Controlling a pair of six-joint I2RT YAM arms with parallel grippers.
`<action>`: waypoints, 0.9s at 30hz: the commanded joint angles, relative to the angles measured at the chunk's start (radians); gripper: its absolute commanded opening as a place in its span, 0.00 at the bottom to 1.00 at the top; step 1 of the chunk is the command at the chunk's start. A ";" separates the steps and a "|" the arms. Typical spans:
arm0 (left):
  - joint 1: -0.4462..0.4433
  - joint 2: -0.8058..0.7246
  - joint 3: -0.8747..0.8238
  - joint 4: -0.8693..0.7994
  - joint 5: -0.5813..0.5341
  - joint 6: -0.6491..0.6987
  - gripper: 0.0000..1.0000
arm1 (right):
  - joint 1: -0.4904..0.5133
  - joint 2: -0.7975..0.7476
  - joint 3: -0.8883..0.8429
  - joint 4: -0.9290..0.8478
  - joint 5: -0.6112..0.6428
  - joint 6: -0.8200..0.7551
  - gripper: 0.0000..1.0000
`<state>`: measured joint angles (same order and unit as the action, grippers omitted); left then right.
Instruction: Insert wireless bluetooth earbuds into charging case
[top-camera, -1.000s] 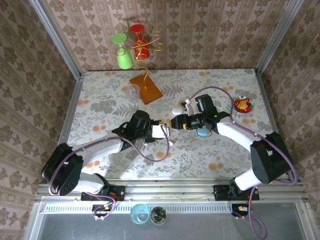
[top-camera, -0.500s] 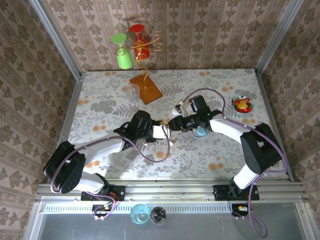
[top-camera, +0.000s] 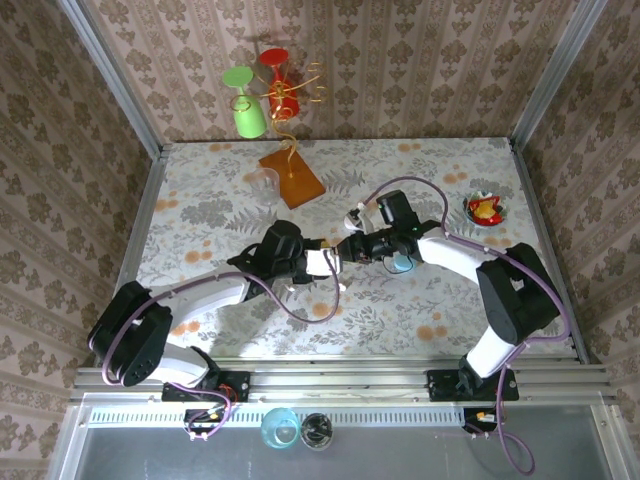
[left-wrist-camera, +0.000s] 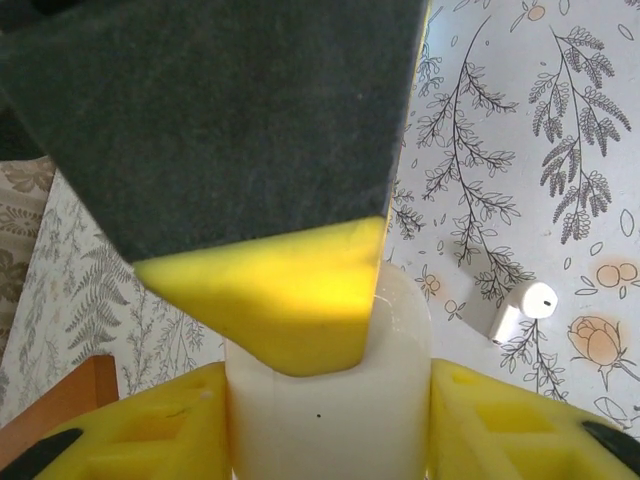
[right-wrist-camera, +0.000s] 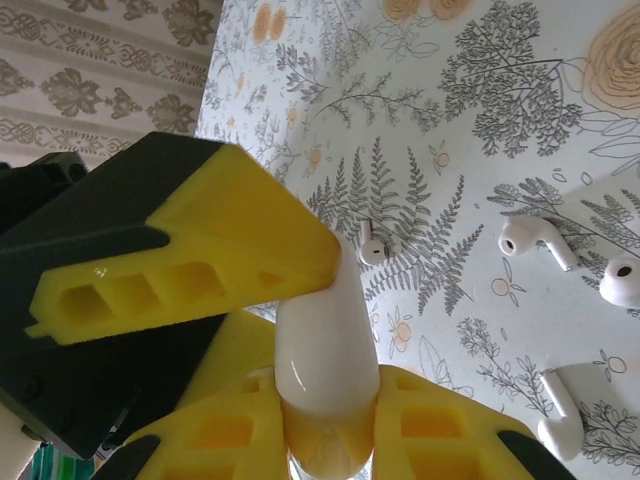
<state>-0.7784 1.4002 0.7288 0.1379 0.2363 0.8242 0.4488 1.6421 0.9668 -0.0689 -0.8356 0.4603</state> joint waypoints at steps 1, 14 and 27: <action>-0.010 -0.014 0.022 0.058 0.031 -0.068 0.77 | -0.006 -0.080 -0.024 0.027 0.054 -0.075 0.17; 0.084 -0.104 -0.115 0.487 0.198 -0.734 0.95 | -0.114 -0.427 -0.197 0.250 0.090 -0.206 0.08; 0.106 -0.129 -0.183 0.784 0.619 -1.001 0.79 | -0.082 -0.586 -0.184 0.251 -0.097 -0.400 0.08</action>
<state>-0.6769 1.2964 0.5510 0.8314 0.7177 -0.0948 0.3450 1.0824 0.7765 0.1585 -0.8581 0.1371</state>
